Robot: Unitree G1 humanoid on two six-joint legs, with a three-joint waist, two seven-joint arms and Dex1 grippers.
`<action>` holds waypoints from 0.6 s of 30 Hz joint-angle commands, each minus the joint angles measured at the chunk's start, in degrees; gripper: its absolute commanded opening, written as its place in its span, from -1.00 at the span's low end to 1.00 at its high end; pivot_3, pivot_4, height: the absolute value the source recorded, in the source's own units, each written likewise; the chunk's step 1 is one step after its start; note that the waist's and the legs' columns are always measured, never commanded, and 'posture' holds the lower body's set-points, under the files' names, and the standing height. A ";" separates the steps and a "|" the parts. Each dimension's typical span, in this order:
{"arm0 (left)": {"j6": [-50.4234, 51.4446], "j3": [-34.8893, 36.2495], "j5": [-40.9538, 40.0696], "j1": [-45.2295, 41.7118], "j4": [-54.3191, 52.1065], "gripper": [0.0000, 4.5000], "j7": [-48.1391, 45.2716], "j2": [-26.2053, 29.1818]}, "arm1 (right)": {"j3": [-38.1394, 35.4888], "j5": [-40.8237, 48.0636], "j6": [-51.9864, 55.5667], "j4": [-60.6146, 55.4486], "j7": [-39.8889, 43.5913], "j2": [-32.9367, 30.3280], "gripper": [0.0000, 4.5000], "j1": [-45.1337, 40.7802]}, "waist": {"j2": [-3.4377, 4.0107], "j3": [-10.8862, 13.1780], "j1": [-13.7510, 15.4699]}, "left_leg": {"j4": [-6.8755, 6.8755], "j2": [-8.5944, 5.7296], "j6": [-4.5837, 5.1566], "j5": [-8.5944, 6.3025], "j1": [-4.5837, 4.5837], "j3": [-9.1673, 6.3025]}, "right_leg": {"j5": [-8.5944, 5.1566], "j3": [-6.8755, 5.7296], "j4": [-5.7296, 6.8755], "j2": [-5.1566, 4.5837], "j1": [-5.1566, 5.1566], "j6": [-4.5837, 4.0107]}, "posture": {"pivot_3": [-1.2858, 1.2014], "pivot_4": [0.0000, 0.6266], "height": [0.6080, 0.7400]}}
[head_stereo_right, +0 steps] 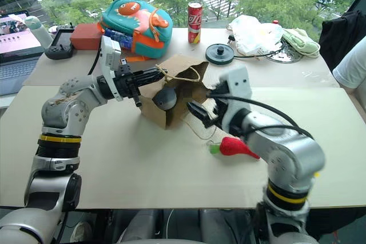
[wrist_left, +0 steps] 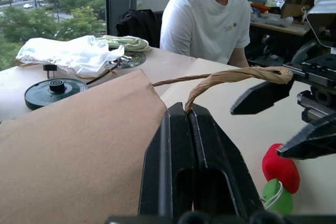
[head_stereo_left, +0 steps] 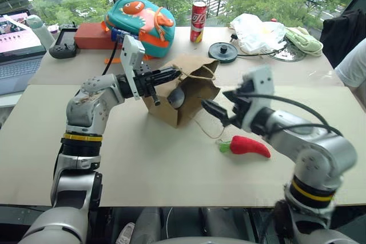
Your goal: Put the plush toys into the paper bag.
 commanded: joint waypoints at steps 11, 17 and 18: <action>-1.00 0.76 -0.55 -0.83 -1.37 -1.00 -0.44 -0.02 | 7.50 -7.89 -8.76 3.22 6.04 -22.52 0.97 16.00 | -0.02 0.01 -0.10 | 0.06 0.01 0.00 0.00 0.09 0.09 | -0.13 0.09 0.03 0.03 0.04 0.22 | 0.03 -0.52 0.98; -1.01 0.80 -0.46 -0.80 -1.45 -1.00 -0.32 0.05 | 9.15 -9.94 -9.37 6.03 4.47 -20.54 0.97 15.86 | -0.03 0.01 0.15 | 0.10 -0.01 0.00 0.00 0.07 0.09 | -0.13 0.11 0.03 0.01 0.05 0.23 | 0.03 -0.52 0.98; -0.97 0.84 -0.49 -0.79 -1.47 -1.00 -0.32 0.09 | 9.24 -10.21 -9.58 6.10 4.43 -20.42 0.74 15.87 | -0.03 0.01 0.16 | 0.10 -0.01 0.00 0.00 0.06 0.09 | -0.13 0.11 0.01 0.01 0.05 0.22 | 0.03 -0.52 0.98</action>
